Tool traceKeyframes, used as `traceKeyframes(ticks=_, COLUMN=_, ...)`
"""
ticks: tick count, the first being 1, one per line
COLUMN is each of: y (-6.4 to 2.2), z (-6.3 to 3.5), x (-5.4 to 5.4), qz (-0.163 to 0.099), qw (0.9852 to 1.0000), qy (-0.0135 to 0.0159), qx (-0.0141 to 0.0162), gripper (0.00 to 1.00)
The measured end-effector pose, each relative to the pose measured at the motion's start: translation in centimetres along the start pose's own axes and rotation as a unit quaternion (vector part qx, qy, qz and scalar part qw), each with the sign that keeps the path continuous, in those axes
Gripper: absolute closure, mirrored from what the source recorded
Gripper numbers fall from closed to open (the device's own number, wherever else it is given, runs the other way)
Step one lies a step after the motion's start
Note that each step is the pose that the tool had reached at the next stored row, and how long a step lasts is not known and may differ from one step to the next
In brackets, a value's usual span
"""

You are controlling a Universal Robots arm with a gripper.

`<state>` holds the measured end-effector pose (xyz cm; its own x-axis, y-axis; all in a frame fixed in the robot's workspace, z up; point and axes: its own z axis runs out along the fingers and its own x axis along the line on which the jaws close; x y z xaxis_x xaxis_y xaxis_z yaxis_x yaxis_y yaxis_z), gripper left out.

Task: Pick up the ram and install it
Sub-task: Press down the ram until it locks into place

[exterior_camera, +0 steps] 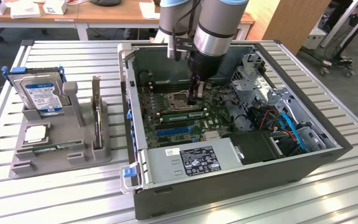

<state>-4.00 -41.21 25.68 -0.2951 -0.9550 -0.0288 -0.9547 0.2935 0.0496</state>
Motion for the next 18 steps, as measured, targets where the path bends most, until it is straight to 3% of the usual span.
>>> traceKeyframes(ticks=4, y=0.0, z=0.04, x=0.0, qz=0.033, qw=0.9995, qy=-0.0017, qx=0.001, gripper=0.9)
traceKeyframes(ticks=10, y=0.13, z=0.08, x=0.04, qz=0.071, qw=0.9975, qy=-0.0035, qx=0.002, gripper=0.9)
traceKeyframes(ticks=18, y=0.23, z=0.13, x=0.07, qz=0.122, qw=0.9925, qy=-0.0061, qx=0.0035, gripper=0.9)
